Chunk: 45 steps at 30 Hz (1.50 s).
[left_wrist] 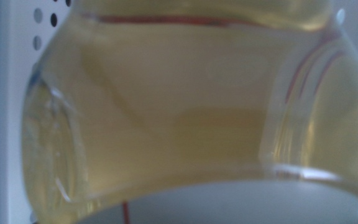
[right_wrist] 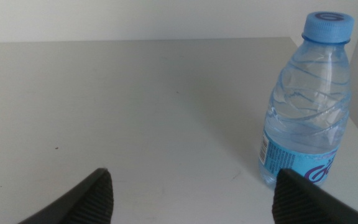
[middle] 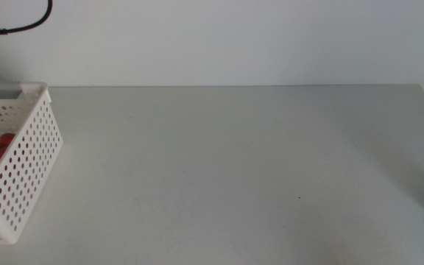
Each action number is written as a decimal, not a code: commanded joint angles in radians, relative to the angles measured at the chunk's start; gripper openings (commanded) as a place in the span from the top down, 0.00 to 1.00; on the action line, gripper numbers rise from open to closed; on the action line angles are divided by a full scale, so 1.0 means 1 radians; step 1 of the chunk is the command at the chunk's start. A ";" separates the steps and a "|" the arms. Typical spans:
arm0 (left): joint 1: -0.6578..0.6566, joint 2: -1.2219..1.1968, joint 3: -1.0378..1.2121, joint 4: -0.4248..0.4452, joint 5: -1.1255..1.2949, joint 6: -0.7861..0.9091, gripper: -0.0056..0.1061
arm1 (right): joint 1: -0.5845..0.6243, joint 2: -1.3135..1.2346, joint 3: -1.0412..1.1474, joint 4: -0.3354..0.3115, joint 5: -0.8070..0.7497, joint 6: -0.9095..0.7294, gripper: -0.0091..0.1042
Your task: Use arms to grab the bottles and put them into the dustbin to the left of the table.
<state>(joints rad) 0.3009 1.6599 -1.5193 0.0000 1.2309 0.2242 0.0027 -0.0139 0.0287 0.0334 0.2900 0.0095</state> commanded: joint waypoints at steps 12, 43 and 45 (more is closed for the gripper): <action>-0.001 0.129 -0.044 0.099 -0.054 -0.089 0.97 | -0.007 -0.021 -0.010 -0.007 -0.071 -0.009 0.34; -0.049 0.138 -0.111 -0.055 0.027 0.026 0.11 | -0.007 -0.021 -0.010 -0.007 -0.071 -0.009 0.34; -0.072 0.090 -0.111 -0.055 0.005 0.005 0.11 | -0.007 -0.021 -0.010 -0.007 -0.071 -0.009 0.34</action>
<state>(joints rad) 0.2475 1.8457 -1.5958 -0.0495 1.2205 0.2543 0.0027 -0.0139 0.0287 0.0334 0.2900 0.0095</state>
